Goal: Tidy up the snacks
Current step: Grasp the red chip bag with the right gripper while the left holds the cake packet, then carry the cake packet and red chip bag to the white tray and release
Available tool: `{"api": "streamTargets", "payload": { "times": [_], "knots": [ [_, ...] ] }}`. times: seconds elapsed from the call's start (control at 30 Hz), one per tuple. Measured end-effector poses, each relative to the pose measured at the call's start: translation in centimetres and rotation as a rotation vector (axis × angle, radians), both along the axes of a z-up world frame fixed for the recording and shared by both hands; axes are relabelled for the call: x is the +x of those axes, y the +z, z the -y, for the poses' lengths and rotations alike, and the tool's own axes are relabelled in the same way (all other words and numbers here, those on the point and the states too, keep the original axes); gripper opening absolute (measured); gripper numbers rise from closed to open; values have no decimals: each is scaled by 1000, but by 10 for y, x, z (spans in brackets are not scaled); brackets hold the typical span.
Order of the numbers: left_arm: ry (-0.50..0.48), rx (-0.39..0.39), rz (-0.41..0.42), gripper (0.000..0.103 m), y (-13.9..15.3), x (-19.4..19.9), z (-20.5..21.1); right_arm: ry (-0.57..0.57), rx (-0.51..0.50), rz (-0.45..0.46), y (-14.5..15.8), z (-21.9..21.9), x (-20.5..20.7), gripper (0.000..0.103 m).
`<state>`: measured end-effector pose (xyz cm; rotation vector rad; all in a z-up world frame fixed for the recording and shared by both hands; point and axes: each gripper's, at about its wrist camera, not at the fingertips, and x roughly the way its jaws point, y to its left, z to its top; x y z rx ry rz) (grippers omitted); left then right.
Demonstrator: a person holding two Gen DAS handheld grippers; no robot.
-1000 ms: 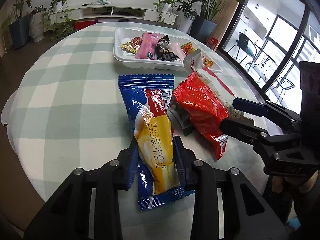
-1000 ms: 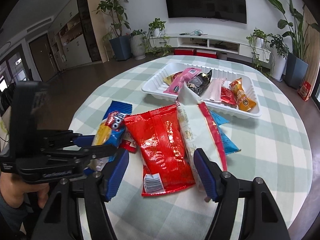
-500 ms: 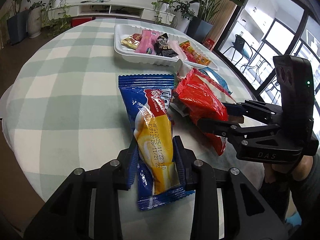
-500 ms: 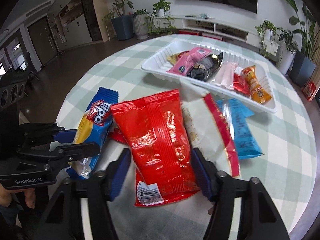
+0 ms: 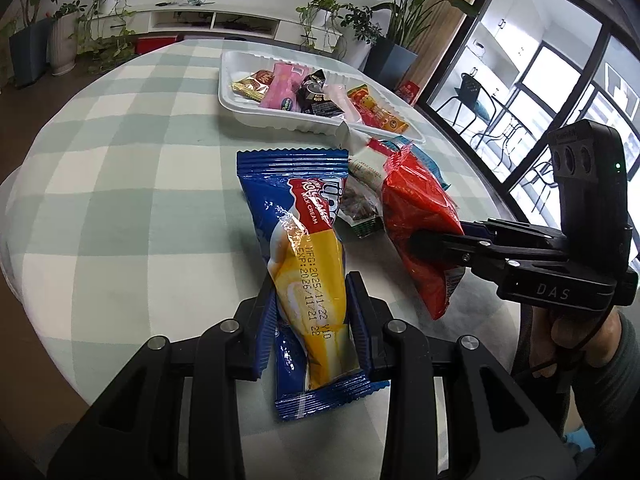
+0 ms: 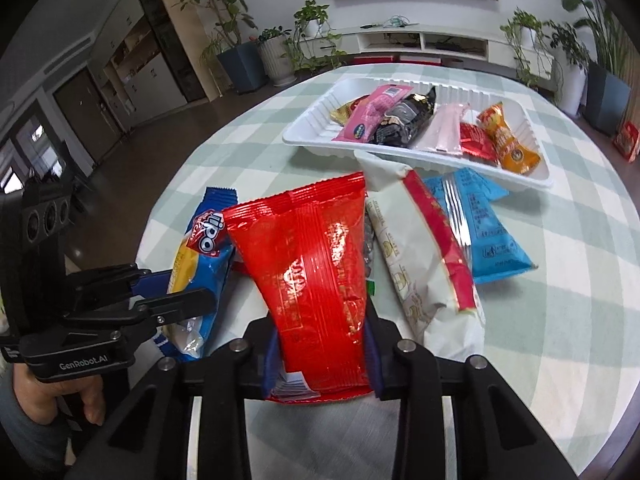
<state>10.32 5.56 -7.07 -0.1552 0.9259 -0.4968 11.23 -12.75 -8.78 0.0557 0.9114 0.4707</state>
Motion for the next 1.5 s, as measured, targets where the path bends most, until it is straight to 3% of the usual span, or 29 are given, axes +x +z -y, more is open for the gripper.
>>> {"api": "streamTargets", "payload": {
  "times": [0.33,0.9,1.1,1.33,1.43,1.5],
  "knots": [
    [-34,-28,16,31,7,-4,7,-76,165,-1,15,28,-24,36],
    [-40,-80,44,31,28,4,2,-191,334,-6,26,84,-30,36],
    [-14,-79,88,31,55,33,-14,-283,351,28,44,124,-15,36],
    [11,-33,152,31,96,95,-24,-361,323,115,83,161,17,36],
    [27,24,116,23,91,126,-19,-363,320,122,93,166,43,36],
    [21,23,103,23,88,129,-18,-374,302,124,97,163,54,36]
  ]
}}
